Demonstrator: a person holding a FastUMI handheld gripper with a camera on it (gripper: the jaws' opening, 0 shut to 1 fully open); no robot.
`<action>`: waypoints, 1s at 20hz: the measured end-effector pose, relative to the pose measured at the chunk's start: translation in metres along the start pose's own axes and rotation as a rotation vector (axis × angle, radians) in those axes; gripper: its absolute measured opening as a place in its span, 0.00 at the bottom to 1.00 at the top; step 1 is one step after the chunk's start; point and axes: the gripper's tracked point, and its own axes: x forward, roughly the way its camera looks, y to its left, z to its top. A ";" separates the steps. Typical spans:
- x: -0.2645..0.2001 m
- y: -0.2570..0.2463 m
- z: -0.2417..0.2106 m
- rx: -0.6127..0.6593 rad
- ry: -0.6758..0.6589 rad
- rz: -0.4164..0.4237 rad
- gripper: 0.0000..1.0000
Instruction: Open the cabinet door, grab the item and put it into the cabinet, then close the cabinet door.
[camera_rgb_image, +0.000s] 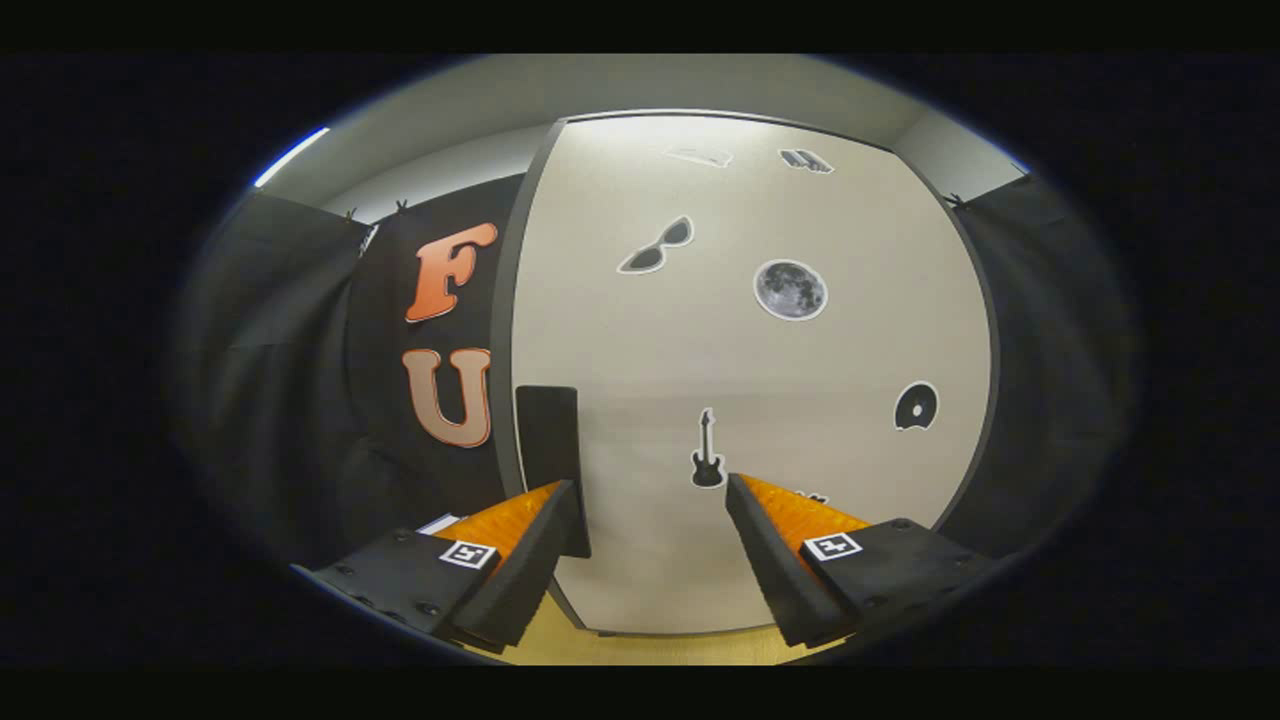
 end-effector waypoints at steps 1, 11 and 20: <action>-0.001 0.000 0.000 0.001 0.002 0.002 0.96; -0.056 -0.014 0.013 0.012 -0.042 0.032 0.96; -0.145 -0.064 -0.004 -0.021 -0.053 0.024 0.96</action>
